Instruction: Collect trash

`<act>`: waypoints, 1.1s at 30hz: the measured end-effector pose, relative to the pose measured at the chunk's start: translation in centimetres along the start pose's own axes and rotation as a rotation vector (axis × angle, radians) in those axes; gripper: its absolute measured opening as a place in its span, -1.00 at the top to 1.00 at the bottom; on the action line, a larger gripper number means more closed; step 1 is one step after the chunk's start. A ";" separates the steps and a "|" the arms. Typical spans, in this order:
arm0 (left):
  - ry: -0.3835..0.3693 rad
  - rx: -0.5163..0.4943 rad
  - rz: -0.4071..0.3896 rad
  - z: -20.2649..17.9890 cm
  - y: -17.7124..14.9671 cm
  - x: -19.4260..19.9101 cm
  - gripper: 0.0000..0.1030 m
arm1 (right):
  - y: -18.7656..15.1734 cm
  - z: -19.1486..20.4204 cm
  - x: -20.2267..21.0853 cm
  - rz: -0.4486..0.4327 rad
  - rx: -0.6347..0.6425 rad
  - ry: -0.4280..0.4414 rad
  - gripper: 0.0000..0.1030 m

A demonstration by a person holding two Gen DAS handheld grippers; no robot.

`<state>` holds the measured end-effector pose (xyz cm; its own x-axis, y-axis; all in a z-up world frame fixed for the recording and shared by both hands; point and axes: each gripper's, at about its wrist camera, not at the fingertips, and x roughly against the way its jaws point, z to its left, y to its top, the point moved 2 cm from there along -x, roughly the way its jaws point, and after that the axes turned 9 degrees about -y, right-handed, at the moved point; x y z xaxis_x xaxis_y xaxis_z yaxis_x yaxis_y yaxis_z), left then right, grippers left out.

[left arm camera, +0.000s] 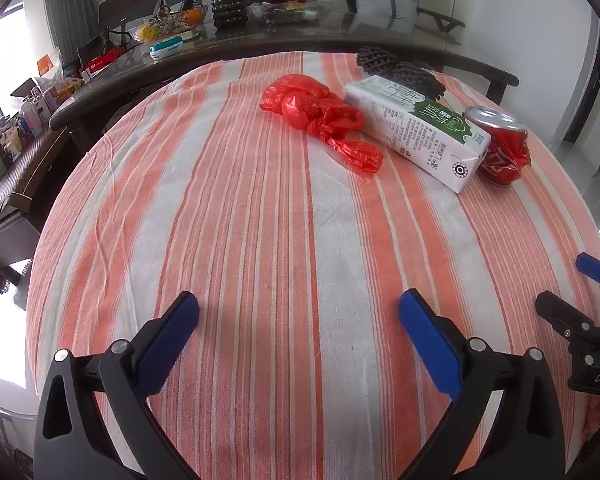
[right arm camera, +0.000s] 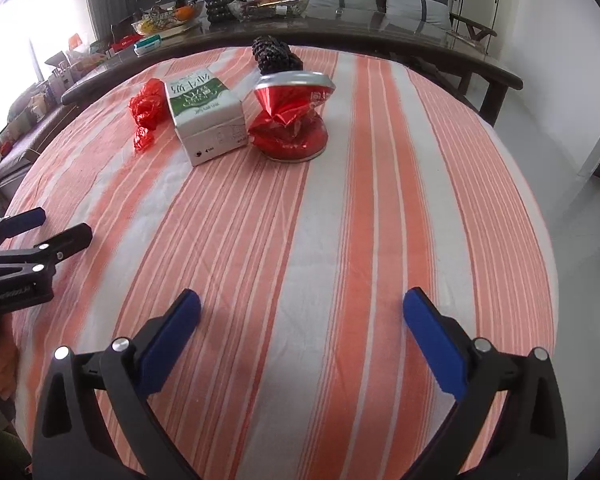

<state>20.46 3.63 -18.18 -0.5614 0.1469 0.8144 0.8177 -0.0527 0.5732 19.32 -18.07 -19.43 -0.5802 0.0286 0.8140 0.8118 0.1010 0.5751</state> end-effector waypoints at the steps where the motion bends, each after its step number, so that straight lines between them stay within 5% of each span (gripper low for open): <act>1: 0.000 0.000 0.000 0.0 0.0 0.0 -0.91 | -0.1 -0.1 0.0 -0.017 -0.010 0.007 -0.91; 10: -0.010 -0.014 0.010 -0.1 0.4 -0.3 -0.92 | -0.2 -0.1 0.2 -0.024 -0.005 0.005 -0.91; 22: -0.045 0.100 0.019 0.5 9.2 -6.1 -0.91 | -0.1 -0.2 0.1 -0.023 -0.006 0.010 -0.91; 25: -0.026 0.099 -0.007 0.8 10.0 -6.4 -0.57 | 0.0 -0.1 0.1 -0.023 -0.006 0.010 -0.91; 27: -0.017 0.063 -0.019 0.8 9.9 -6.2 -0.09 | 0.0 -0.1 0.1 -0.023 -0.006 0.010 -0.91; 29: -0.037 0.004 -0.018 0.9 9.4 -5.5 0.73 | 0.0 -0.1 0.1 -0.022 -0.005 0.011 -0.91; 33: -0.099 -0.095 0.008 1.3 6.6 -2.9 0.78 | 0.0 -0.1 0.1 -0.022 -0.005 0.011 -0.91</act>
<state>27.66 4.18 -16.87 -0.5358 0.2430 0.8086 0.8036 -0.1469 0.5767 19.23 -18.21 -19.34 -0.5971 0.0152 0.8020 0.7993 0.0961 0.5932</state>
